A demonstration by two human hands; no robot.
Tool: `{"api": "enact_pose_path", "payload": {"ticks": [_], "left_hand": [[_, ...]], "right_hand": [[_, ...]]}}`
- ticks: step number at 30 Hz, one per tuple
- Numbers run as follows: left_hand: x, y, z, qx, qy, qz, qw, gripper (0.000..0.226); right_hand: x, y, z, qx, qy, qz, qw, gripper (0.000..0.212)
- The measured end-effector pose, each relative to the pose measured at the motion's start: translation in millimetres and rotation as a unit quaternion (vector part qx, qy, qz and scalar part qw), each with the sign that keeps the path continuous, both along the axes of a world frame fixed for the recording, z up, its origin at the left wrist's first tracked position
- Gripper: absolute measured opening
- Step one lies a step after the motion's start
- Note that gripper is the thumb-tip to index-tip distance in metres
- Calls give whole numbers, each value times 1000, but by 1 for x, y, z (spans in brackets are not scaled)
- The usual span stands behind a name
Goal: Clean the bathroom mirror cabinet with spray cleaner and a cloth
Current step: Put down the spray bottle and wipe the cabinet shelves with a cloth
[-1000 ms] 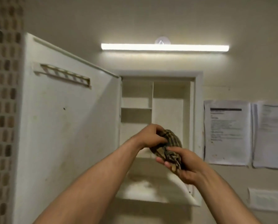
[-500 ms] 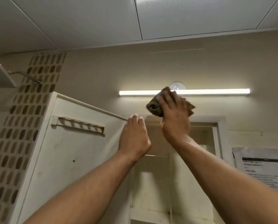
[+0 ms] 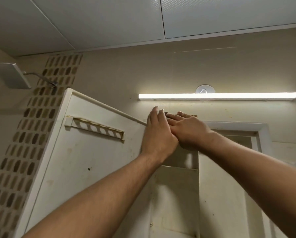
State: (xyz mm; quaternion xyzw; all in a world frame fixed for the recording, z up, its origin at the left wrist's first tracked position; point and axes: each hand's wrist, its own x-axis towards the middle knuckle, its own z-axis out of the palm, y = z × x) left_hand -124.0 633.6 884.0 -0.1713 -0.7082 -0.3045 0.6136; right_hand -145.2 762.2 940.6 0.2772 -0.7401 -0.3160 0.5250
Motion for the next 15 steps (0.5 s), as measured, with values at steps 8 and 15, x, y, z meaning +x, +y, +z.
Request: {"api": "enact_pose_path", "payload": {"ticks": [8, 15], "left_hand": [[0, 21, 9, -2, 41, -53, 998, 65], [-17, 19, 4, -26, -19, -64, 997, 76]], "right_hand": [[6, -26, -6, -55, -28, -105, 993, 71], [28, 48, -13, -186, -40, -72, 979, 64]]}}
